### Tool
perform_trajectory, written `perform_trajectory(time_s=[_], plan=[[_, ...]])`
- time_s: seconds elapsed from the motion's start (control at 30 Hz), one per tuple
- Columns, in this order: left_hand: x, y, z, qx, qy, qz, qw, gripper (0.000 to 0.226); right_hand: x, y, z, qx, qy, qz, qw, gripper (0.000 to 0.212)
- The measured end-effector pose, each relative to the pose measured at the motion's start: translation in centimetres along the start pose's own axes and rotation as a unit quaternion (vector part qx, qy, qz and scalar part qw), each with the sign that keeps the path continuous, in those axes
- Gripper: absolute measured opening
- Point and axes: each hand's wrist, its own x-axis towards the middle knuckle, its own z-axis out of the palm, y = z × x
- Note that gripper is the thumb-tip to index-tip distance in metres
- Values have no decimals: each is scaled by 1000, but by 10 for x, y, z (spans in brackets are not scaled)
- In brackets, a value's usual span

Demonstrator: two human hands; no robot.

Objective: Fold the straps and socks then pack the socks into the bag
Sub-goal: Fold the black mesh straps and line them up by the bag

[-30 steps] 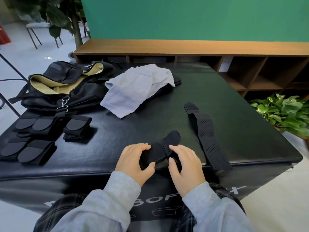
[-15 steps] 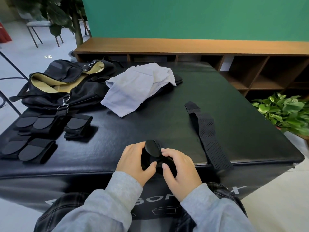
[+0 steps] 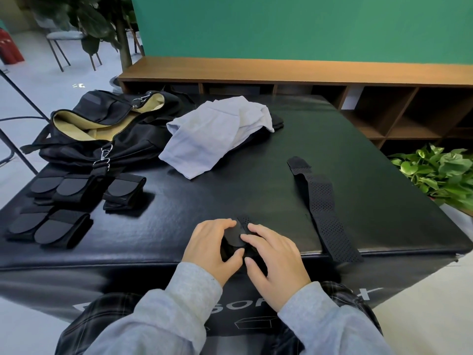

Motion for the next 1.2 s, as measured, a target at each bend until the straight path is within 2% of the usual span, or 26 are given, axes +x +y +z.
perform_trajectory(time_s=[0.2,0.3,0.43,0.63,0.87,1.07,1.2], plan=[[-2,-7,7,19,33,32,999,40,1,-5,-1,-42,-86,-3,995,53],[-2,-10,6,29,48,33,998,37,3,-6,-3,-45,-115,8,992,70],[-3,-20,-3,66,75,0,995,32,6,-15,-7,-94,-151,15,984,67],[-12,-51,-35,115,149,-68,980,35,13,-33,-2,-143,-193,-22,971,70],[-30,-78,-65,178,204,-114,956,35,23,-45,11,-178,-194,-44,964,77],[-39,-89,-75,158,249,-174,940,34,22,-45,16,-225,-189,-45,955,91],[-37,-89,-79,147,259,-223,928,33,20,-38,25,-228,-167,-44,958,92]])
